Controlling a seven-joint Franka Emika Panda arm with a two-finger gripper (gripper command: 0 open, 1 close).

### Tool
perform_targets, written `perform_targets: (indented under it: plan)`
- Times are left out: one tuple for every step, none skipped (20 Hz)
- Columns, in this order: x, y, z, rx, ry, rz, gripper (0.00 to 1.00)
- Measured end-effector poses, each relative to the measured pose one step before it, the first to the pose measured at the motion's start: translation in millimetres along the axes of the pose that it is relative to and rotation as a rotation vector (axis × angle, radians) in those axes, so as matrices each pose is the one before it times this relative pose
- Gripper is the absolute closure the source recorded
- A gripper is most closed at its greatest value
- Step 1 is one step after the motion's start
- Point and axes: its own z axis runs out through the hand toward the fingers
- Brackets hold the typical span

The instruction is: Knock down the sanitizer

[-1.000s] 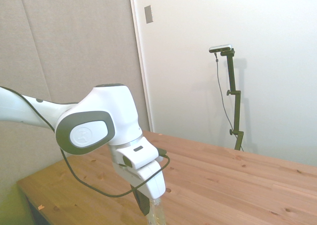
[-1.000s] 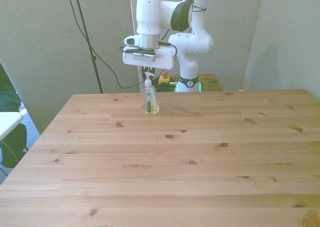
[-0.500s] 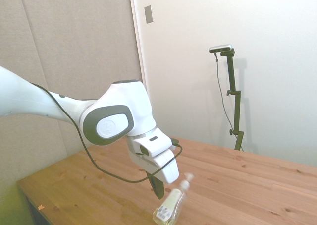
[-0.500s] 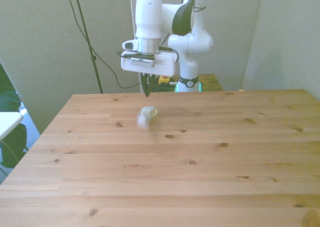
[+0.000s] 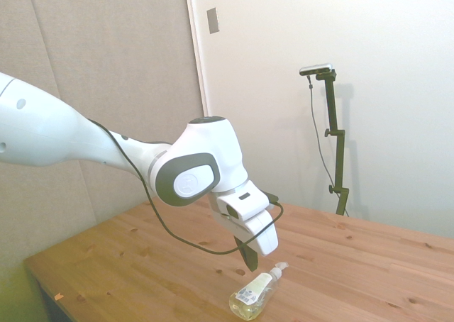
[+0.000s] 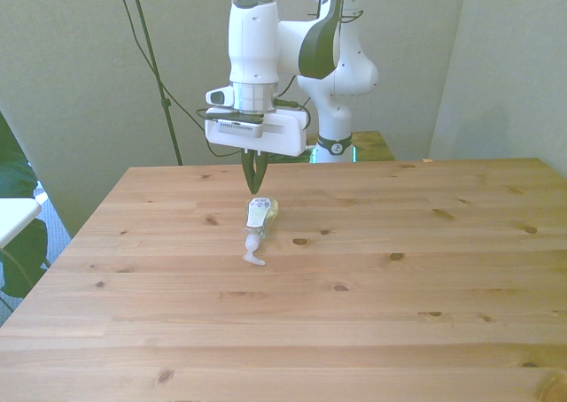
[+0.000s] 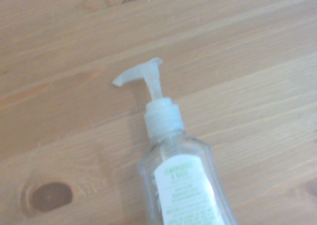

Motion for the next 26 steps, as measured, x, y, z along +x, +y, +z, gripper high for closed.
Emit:
perform_targets:
  plan:
    - [2.35, -1.28, 0.89, 0.00323, -0.00181, 0.00989, 1.0]
    - [2.05, -1.38, 0.89, 0.00443, -0.00392, 0.00844, 0.0]
    - [1.82, -1.12, 1.06, 0.0001, -0.00054, 0.00424, 0.0]
    - [1.37, -1.0, 1.25, -0.00071, -0.00064, 0.00256, 0.0]
    - [0.74, -0.96, 1.29, -0.00004, -0.00187, 0.00179, 0.0]
    - [-0.08, -0.53, 1.08, 0.00057, -0.00293, 0.00185, 0.0]
    - [-0.18, -0.18, 0.63, -0.00043, -0.00119, -0.00022, 0.0]
    - [-0.29, -0.27, 0.15, -0.00015, -0.00034, -0.00076, 0.0]
    - [-0.33, -0.29, 0.04, -0.00012, -0.00037, -0.00106, 0.0]
    - [-0.25, -0.15, 0.07, -0.00025, -0.00042, -0.00132, 0.0]
    - [-0.32, 0.05, -0.04, -0.0002, -0.00048, -0.00164, 0.0]
    - [-0.4, 0.28, -0.44, 0.00041, -0.00015, -0.0016, 0.0]
    - [-0.47, 0.58, -1.12, 0.00131, 0.00036, -0.00189, 0.0]
    - [-0.99, 1.15, -1.83, 0.00197, 0.00023, -0.00347, 0.0]
    - [-1.99, 1.83, -1.75, 0.00189, -0.00073, -0.00293, 0.0]
    - [-3.33, 2.54, -1.88, 0.00122, -0.00212, -0.0038, 0.0]
    - [-4.21, 2.56, -2.25, 0.0018, -0.00175, -0.00552, 0.0]
    - [-4.76, 2.56, -1.95, 0.00089, -0.00212, -0.0062, 0.0]
    - [-4.92, 2.48, -2.73, 0.00137, -0.00018, -0.00673, 0.0]
    - [-4.91, 2.37, -2.26, 0.00104, -0.00037, -0.00674, 0.0]
    - [-5.13, 2.58, -1.94, 0.00046, -0.00156, -0.00647, 0.0]
    - [-5.04, 2.53, -2.43, 0.00177, -0.00139, -0.00604, 0.0]
    - [-5.08, 2.34, -1.77, 0.00006, -0.00128, -0.00663, 0.0]
    - [-5.33, 2.21, -1.4, -0.00109, -0.00286, -0.00713, 0.0]
    - [-4.8, 1.99, -1.82, -0.0008, -0.00132, -0.00722, 0.0]
    - [-5.06, 1.72, -1.38, -0.00333, 0.00074, -0.00929, 0.0]
